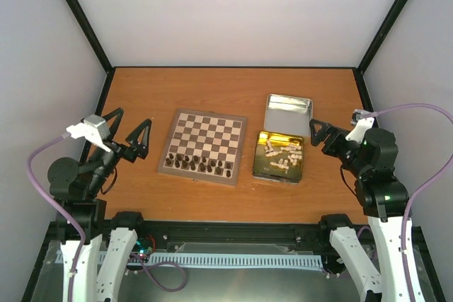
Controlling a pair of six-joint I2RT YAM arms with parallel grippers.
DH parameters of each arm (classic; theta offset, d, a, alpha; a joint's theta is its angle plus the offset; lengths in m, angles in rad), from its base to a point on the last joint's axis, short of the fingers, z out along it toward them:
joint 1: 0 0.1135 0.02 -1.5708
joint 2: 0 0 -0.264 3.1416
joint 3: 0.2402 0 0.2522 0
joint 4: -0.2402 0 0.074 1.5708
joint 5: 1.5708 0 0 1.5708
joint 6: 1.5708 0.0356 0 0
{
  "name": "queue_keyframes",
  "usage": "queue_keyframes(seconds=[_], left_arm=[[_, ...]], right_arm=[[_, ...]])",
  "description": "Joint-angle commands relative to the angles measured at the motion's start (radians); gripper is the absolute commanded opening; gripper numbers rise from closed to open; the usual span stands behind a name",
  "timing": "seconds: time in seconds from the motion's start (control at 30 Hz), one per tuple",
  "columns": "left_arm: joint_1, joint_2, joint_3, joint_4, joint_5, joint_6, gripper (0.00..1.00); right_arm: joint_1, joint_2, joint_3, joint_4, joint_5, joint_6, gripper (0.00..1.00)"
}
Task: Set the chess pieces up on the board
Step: Pick up the chess piece from the storage box.
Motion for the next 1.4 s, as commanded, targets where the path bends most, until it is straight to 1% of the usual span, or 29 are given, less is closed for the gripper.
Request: queue_keyframes(seconds=[0.0,0.13,0.23,0.33,0.47,0.63,0.7,0.77,0.9,1.0,1.07,1.1,1.17,1.37], left_arm=[[0.012,0.014,-0.002,0.052,0.058,0.018,1.00],[0.012,0.008,-0.053,0.083,0.114,-0.018,1.00],[0.012,0.006,-0.118,0.155,0.166,-0.077,1.00],[0.012,0.014,-0.188,0.229,0.208,-0.133,1.00],[0.012,0.042,-0.259,0.324,0.228,-0.195,1.00],[0.012,0.122,-0.289,0.390,0.265,-0.251,1.00],[0.011,0.151,-0.287,0.394,0.269,-0.253,1.00],[0.012,0.172,-0.287,0.393,0.271,-0.247,1.00],[0.013,0.198,-0.294,0.395,0.267,-0.243,1.00],[0.011,0.206,-0.308,0.407,0.265,-0.248,1.00],[0.011,0.209,-0.315,0.412,0.256,-0.244,1.00],[0.012,0.213,-0.314,0.411,0.253,-0.241,1.00],[0.012,0.223,-0.307,0.405,0.248,-0.229,1.00],[0.012,0.255,-0.297,0.406,0.246,-0.225,1.00]], right_arm=[[-0.011,0.020,-0.019,0.009,0.015,0.038,1.00],[-0.012,0.041,-0.046,0.044,-0.048,0.045,1.00],[-0.012,0.067,-0.054,0.082,-0.143,0.004,1.00],[-0.012,0.090,-0.070,0.107,-0.203,-0.026,1.00],[-0.011,0.138,-0.096,0.114,-0.228,-0.076,0.94],[-0.008,0.270,-0.117,0.124,-0.231,-0.111,0.82],[0.012,0.337,-0.122,0.138,-0.211,-0.113,0.77],[0.062,0.390,-0.123,0.144,-0.147,-0.117,0.73],[0.233,0.513,-0.110,0.151,0.045,-0.107,0.64],[0.313,0.627,-0.098,0.176,0.147,-0.096,0.51],[0.332,0.702,-0.096,0.206,0.186,-0.094,0.42],[0.337,0.739,-0.094,0.223,0.198,-0.091,0.39],[0.346,0.805,-0.085,0.248,0.209,-0.101,0.36],[0.366,0.958,-0.038,0.289,0.226,-0.140,0.34]])
